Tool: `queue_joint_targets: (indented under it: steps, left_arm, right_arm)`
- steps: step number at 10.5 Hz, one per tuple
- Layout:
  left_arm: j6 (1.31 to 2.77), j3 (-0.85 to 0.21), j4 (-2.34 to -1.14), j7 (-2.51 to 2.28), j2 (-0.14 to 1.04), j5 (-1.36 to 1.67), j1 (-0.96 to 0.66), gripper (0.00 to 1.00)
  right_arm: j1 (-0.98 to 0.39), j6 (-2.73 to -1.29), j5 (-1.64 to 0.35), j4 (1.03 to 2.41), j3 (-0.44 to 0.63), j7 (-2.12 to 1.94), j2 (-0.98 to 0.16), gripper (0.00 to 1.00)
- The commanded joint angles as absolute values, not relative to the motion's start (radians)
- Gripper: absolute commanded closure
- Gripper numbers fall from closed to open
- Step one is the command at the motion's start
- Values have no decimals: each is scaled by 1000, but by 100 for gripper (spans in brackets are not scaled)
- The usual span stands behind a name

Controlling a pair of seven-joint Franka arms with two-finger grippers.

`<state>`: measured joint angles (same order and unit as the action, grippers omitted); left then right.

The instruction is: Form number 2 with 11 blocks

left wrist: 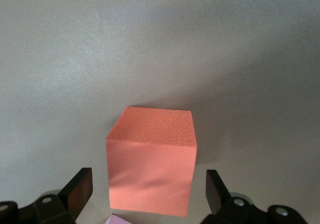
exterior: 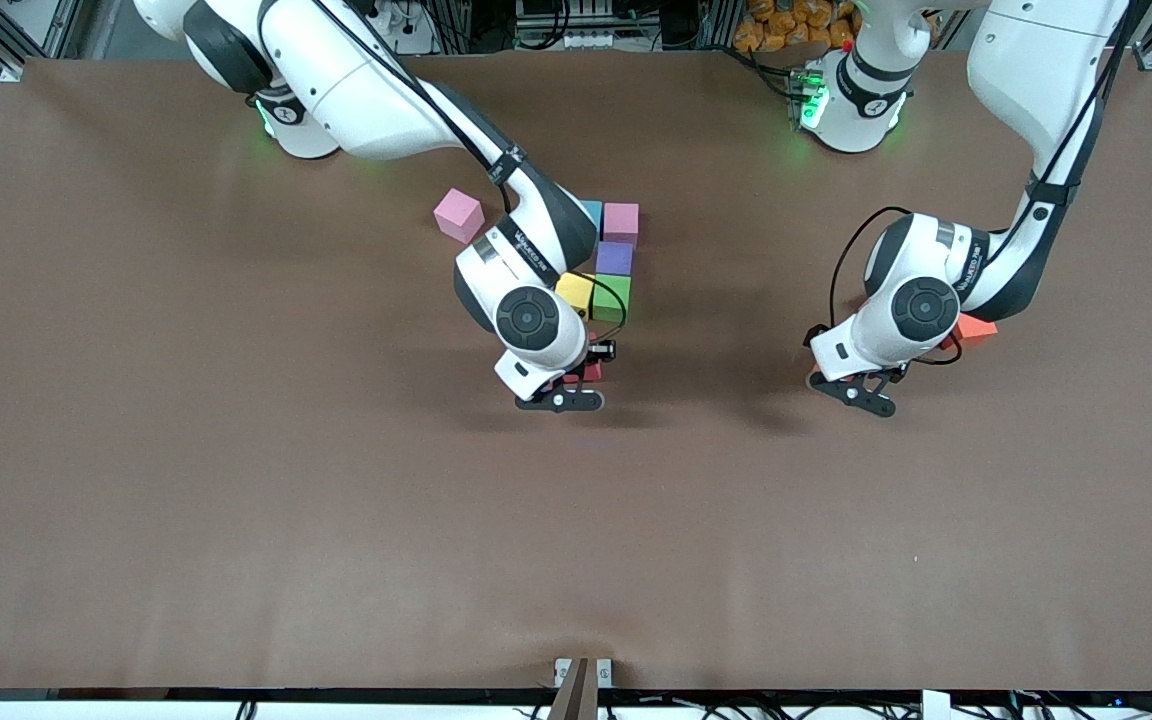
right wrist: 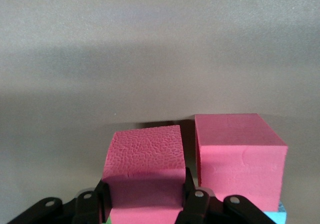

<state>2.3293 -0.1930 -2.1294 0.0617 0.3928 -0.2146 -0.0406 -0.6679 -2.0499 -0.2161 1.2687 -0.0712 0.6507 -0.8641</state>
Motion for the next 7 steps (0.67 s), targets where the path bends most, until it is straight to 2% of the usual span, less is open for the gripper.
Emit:
queue_joint_targets:
  steps: [1,3,7]
  left_arm:
    - [2352,-198,-2123,80,406,-193,-37,0]
    - [2356,-198,-2120,78,411,-193,-40,0]
    - [2359,-198,-2108,77,425,-193,-44,0]
  right_arm:
    - [-683,-2046,-219,1241,-58,666,-881,51]
    - [-683,-2046,-218,1241,-58,666,-881,51]
    - [-683,-2046,-218,1241,-58,667,-880,44]
